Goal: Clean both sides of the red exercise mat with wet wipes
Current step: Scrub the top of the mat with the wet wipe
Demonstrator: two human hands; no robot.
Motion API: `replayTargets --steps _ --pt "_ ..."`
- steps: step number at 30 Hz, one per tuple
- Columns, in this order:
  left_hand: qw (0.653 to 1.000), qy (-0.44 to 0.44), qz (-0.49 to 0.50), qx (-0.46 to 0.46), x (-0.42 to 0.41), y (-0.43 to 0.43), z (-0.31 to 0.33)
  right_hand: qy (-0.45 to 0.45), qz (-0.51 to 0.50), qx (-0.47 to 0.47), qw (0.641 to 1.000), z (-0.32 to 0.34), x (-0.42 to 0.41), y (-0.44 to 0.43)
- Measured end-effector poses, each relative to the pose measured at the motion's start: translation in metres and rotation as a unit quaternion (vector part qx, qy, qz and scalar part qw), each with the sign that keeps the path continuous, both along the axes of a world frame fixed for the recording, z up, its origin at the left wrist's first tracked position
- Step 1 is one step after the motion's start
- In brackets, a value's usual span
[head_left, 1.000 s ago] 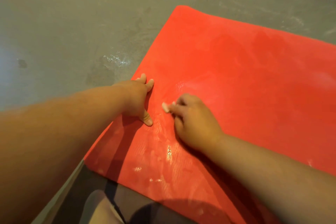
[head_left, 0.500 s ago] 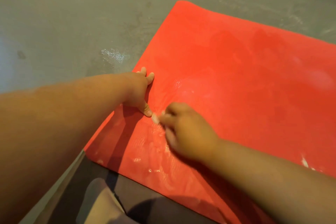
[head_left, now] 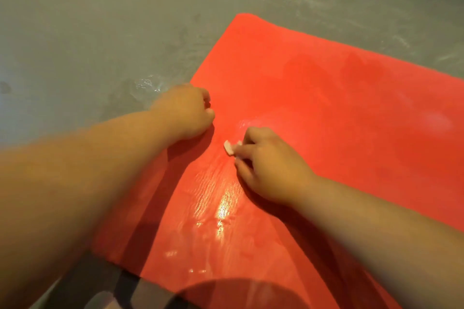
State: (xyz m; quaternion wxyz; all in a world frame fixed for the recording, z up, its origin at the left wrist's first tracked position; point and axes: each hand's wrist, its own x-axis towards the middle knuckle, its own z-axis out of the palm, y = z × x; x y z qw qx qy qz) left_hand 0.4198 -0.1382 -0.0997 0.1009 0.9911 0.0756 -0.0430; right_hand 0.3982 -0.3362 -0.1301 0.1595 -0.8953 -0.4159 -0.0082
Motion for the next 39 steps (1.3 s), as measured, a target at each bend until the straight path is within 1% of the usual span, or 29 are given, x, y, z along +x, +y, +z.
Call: replayTargets --steps 1,2,4,6,7,8,9,11,13,14,15,17,19,20,21,23,24,26,27,28,29,30,31,33,34,35,36,37,39 --pt "0.999 -0.029 -0.018 0.007 0.002 0.001 -0.012 -0.003 0.020 -0.006 1.000 0.000 0.009 -0.006" --pt "0.998 -0.061 -0.031 0.012 0.000 0.003 -0.023 -0.013 -0.004 -0.017 1.000 0.001 0.027 -0.013" --pt "0.992 -0.115 -0.039 -0.020 -0.004 0.007 -0.042 -0.041 -0.141 -0.022 0.989 -0.001 0.073 -0.033" --pt "0.986 -0.147 -0.021 -0.075 -0.004 0.008 -0.049 -0.039 -0.290 -0.013 0.956 -0.001 0.109 -0.051" --pt "0.984 -0.151 -0.009 -0.094 -0.004 0.008 -0.049 -0.029 -0.331 0.005 0.943 -0.002 0.114 -0.049" --pt "0.983 -0.153 0.000 -0.104 -0.004 0.007 -0.049 -0.017 -0.340 0.025 0.940 -0.003 0.111 -0.041" --pt "0.982 -0.156 0.004 -0.106 -0.004 0.006 -0.048 -0.005 -0.314 0.045 0.948 -0.005 0.100 -0.029" --pt "0.982 -0.160 0.008 -0.103 -0.002 0.006 -0.049 0.011 -0.199 0.073 0.977 -0.006 0.065 0.000" --pt "0.983 -0.156 0.011 -0.101 -0.002 0.007 -0.050 0.019 -0.061 0.073 0.995 -0.003 0.035 0.017" --pt "0.983 -0.152 0.013 -0.101 -0.001 0.007 -0.051 0.013 -0.024 0.063 0.998 0.000 0.037 0.018" --pt "0.984 -0.149 0.014 -0.100 0.000 0.007 -0.051 0.005 -0.031 0.047 0.998 0.001 0.051 0.014" --pt "0.985 -0.143 0.013 -0.094 0.000 0.007 -0.052 -0.016 -0.121 0.015 0.992 -0.002 0.092 -0.003" --pt "0.986 -0.142 0.013 -0.089 0.000 0.006 -0.052 -0.036 -0.261 -0.002 0.965 -0.002 0.133 -0.028" --pt "0.986 -0.141 0.015 -0.091 0.000 0.006 -0.052 -0.042 -0.310 0.006 0.950 -0.001 0.141 -0.035" --pt "0.986 -0.140 0.016 -0.093 0.001 0.006 -0.052 -0.052 -0.330 0.006 0.943 -0.002 0.140 -0.032" --pt "0.987 -0.129 0.019 -0.094 0.001 0.006 -0.051 -0.036 -0.289 0.005 0.957 -0.008 0.114 -0.009" --pt "0.988 -0.125 0.020 -0.091 0.001 0.006 -0.050 -0.027 -0.235 0.017 0.971 -0.008 0.092 0.008" --pt "0.989 -0.118 0.018 -0.085 0.002 0.006 -0.050 -0.009 -0.088 0.045 0.995 -0.006 0.051 0.029" --pt "0.990 -0.115 0.019 -0.084 0.003 0.006 -0.050 0.000 -0.034 0.045 0.998 -0.006 0.046 0.032" --pt "0.990 -0.113 0.020 -0.083 0.003 0.007 -0.051 0.004 -0.016 0.050 0.999 -0.004 0.054 0.029" --pt "0.990 -0.110 0.021 -0.082 0.003 0.007 -0.051 0.006 -0.037 0.044 0.998 -0.003 0.072 0.022" --pt "0.991 -0.105 0.022 -0.082 0.003 0.008 -0.050 0.003 -0.083 0.037 0.996 -0.005 0.093 0.012" --pt "0.991 -0.101 0.023 -0.083 0.003 0.008 -0.050 -0.006 -0.158 0.024 0.987 -0.006 0.116 -0.002" --pt "0.991 -0.099 0.022 -0.083 0.003 0.008 -0.050 -0.031 -0.318 0.025 0.947 -0.006 0.148 -0.026" --pt "0.992 -0.098 0.023 -0.080 0.004 0.008 -0.050 -0.038 -0.360 0.024 0.932 -0.006 0.152 -0.026" --pt "0.992 -0.094 0.021 -0.076 0.004 0.008 -0.051 -0.044 -0.364 0.018 0.930 -0.008 0.148 -0.017" --pt "0.993 -0.089 0.019 -0.070 0.005 0.009 -0.052 -0.039 -0.336 0.017 0.941 -0.010 0.136 -0.001" --pt "0.994 -0.087 0.016 -0.066 0.005 0.009 -0.053 -0.033 -0.285 0.026 0.958 -0.011 0.119 0.018" --pt "0.994 -0.088 0.012 -0.061 0.006 0.010 -0.055 -0.030 -0.144 0.050 0.988 -0.012 0.084 0.045"
